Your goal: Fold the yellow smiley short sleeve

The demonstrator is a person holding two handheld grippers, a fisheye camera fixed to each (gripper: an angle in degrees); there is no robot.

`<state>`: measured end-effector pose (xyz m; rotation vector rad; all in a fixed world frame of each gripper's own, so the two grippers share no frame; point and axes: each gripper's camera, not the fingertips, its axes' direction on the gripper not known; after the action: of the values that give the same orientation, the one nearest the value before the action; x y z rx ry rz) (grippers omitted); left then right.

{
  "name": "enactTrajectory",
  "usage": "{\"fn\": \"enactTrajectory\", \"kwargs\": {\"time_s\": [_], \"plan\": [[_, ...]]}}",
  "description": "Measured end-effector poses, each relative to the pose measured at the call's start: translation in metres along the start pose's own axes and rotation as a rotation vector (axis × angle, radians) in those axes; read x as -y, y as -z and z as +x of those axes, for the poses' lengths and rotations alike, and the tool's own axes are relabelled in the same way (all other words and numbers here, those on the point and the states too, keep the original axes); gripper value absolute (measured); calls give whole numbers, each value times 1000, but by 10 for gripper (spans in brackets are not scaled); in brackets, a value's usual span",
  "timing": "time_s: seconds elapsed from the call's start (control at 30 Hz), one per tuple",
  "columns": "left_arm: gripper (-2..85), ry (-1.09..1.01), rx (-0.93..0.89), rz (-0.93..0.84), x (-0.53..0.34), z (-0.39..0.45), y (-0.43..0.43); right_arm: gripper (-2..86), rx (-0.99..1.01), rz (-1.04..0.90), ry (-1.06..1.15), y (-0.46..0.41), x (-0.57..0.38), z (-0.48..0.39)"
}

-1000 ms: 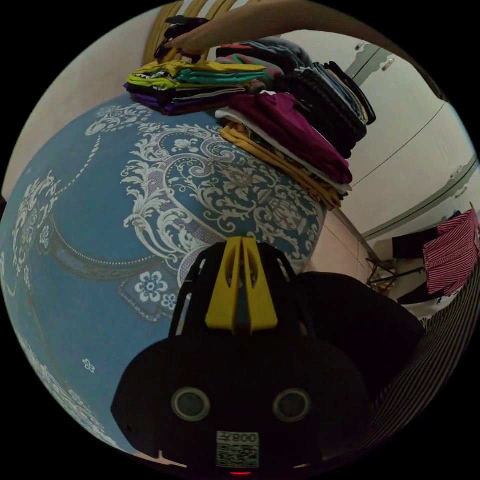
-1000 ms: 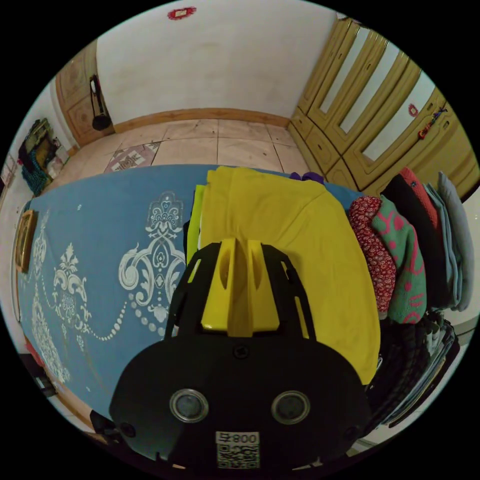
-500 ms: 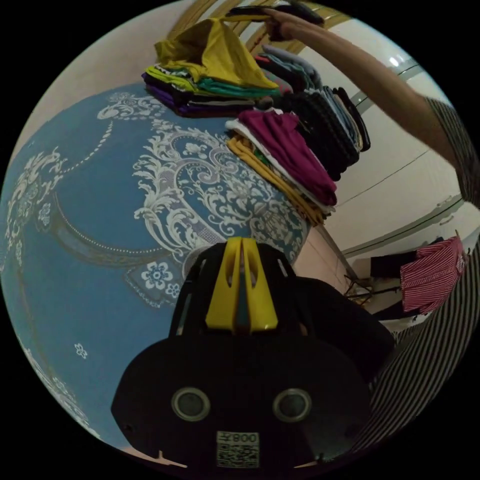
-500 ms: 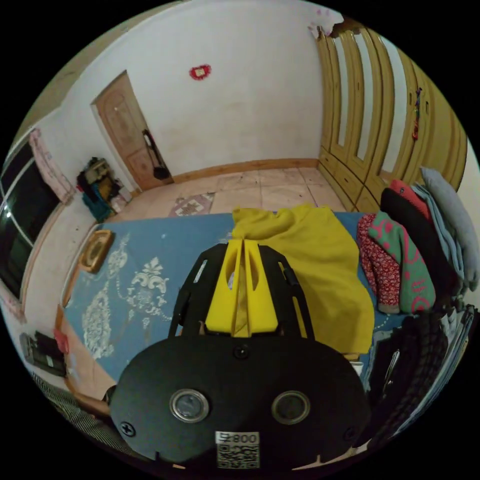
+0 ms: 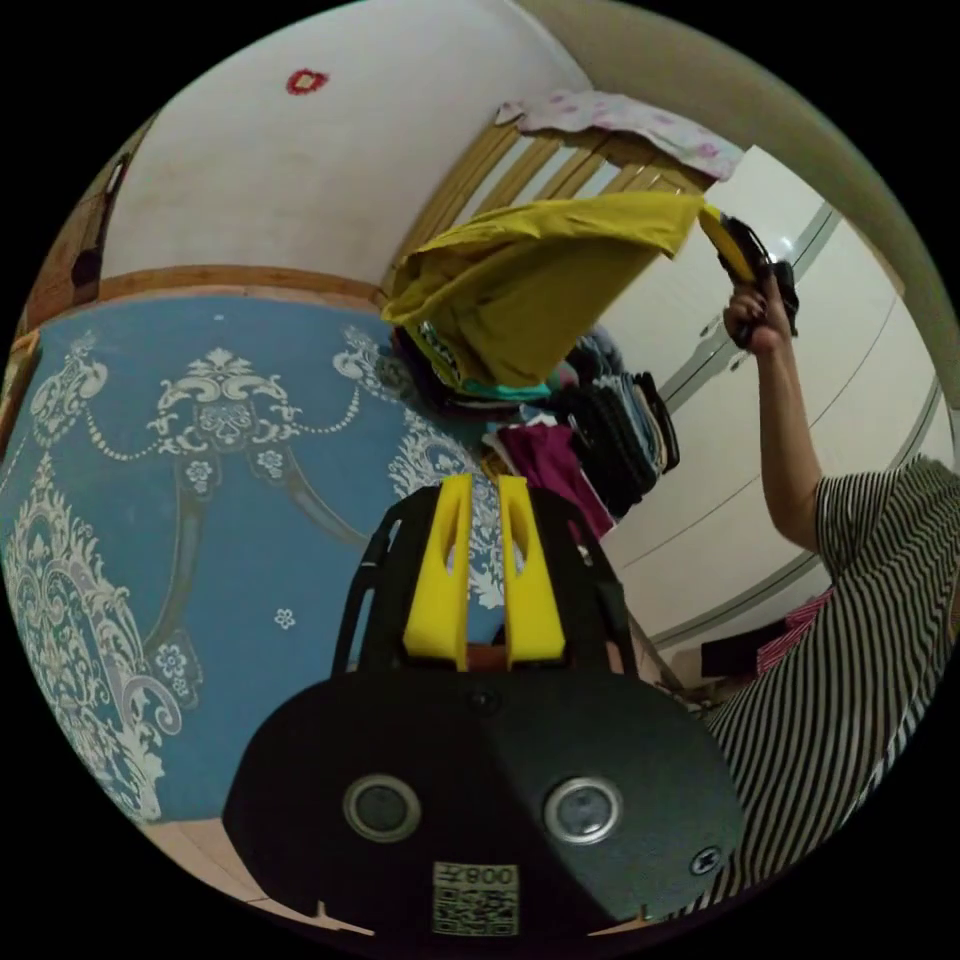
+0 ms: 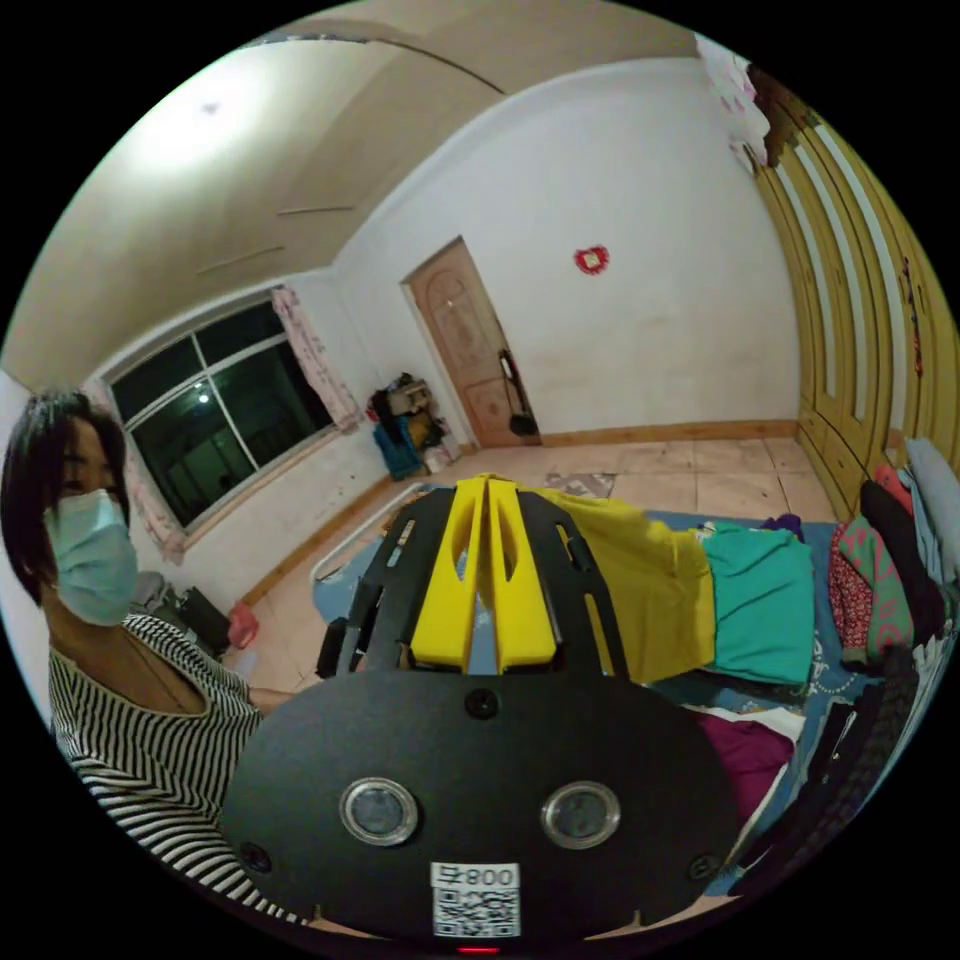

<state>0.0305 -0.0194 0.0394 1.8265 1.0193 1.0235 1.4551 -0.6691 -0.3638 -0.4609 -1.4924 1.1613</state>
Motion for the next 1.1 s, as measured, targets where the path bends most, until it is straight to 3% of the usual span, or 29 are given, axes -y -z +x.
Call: {"fn": "enactTrajectory", "kwargs": {"time_s": [0.17, 0.3, 0.43, 0.7, 1.1], "plan": [[88, -13, 33, 141, 32, 65, 48, 1, 88, 58, 47, 48, -57, -83], [109, -26, 70, 70, 38, 108, 34, 1, 159, 59, 11, 68, -115, -134], [113, -14, 79, -65, 22, 159, -11, 1, 242, 0, -30, 66, -173, -176], [118, 73, 92, -119, 13, 248, -76, 2, 324, -46, -37, 76, -261, -247], [132, -37, -21, -212, 107, 396, -214, 1, 280, -45, -32, 123, -371, -324]]}}
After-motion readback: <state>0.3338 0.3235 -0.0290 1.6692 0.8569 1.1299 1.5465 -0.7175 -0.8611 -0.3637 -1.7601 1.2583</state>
